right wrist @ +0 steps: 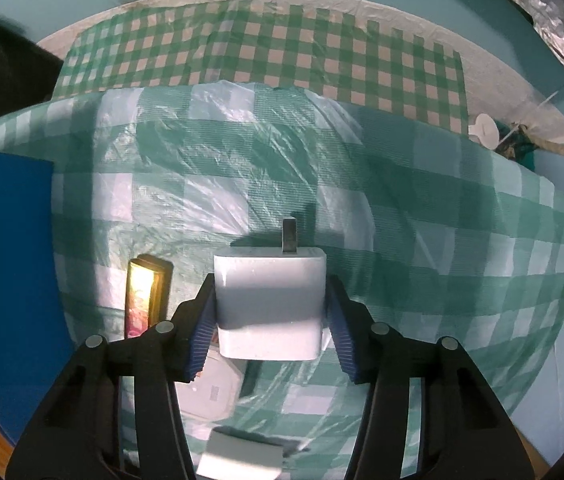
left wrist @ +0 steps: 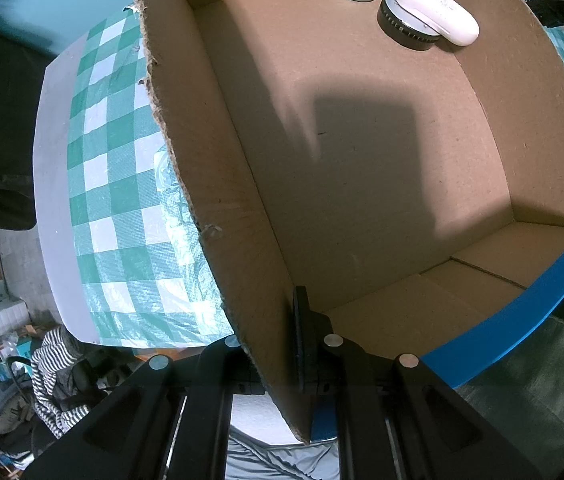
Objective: Organize rigid objects
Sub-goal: 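Move the right gripper to the white square charger and grasp it, then carry the white charger into the box with the right gripper, then drop the charger into the box by opening the right gripper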
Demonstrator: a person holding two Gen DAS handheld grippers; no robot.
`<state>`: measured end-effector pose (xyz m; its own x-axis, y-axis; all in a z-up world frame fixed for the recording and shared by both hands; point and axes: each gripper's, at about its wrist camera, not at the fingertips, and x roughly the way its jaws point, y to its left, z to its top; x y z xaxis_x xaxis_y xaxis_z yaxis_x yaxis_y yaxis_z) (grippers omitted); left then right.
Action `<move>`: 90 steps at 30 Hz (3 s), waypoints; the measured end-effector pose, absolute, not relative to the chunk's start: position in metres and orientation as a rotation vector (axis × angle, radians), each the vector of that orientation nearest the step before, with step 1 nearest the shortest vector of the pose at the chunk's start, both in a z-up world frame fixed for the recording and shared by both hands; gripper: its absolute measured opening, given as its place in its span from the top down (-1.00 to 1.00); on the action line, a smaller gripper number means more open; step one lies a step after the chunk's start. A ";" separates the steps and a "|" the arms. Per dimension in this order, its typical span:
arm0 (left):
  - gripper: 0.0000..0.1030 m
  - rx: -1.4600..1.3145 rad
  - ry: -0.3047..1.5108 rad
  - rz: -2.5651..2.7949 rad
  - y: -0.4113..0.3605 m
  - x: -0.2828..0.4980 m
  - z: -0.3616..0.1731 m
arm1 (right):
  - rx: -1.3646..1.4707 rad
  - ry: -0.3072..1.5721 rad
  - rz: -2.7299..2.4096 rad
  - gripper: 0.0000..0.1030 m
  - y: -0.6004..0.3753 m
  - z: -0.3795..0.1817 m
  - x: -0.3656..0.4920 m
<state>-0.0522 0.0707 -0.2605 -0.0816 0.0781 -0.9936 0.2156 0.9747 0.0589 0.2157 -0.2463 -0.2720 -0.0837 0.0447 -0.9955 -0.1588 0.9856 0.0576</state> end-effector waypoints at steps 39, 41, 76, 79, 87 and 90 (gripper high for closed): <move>0.82 0.250 1.639 -0.133 0.067 -0.054 -0.259 | -0.332 1.506 0.487 0.05 -0.185 -0.157 0.167; 0.82 0.250 1.640 -0.133 0.067 -0.054 -0.259 | -0.340 1.494 0.510 0.05 -0.175 -0.150 0.165; 0.82 0.243 1.629 -0.138 0.073 -0.056 -0.260 | -0.538 1.456 0.716 0.05 -0.039 -0.163 0.152; 0.82 0.242 1.629 -0.138 0.073 -0.056 -0.260 | -0.542 1.462 0.724 0.05 -0.034 -0.169 0.151; 0.82 0.250 1.631 -0.141 0.072 -0.055 -0.260 | -0.549 1.475 0.732 0.05 -0.029 -0.182 0.149; 0.82 0.253 1.632 -0.141 0.070 -0.055 -0.260 | -0.542 1.472 0.727 0.05 -0.030 -0.182 0.151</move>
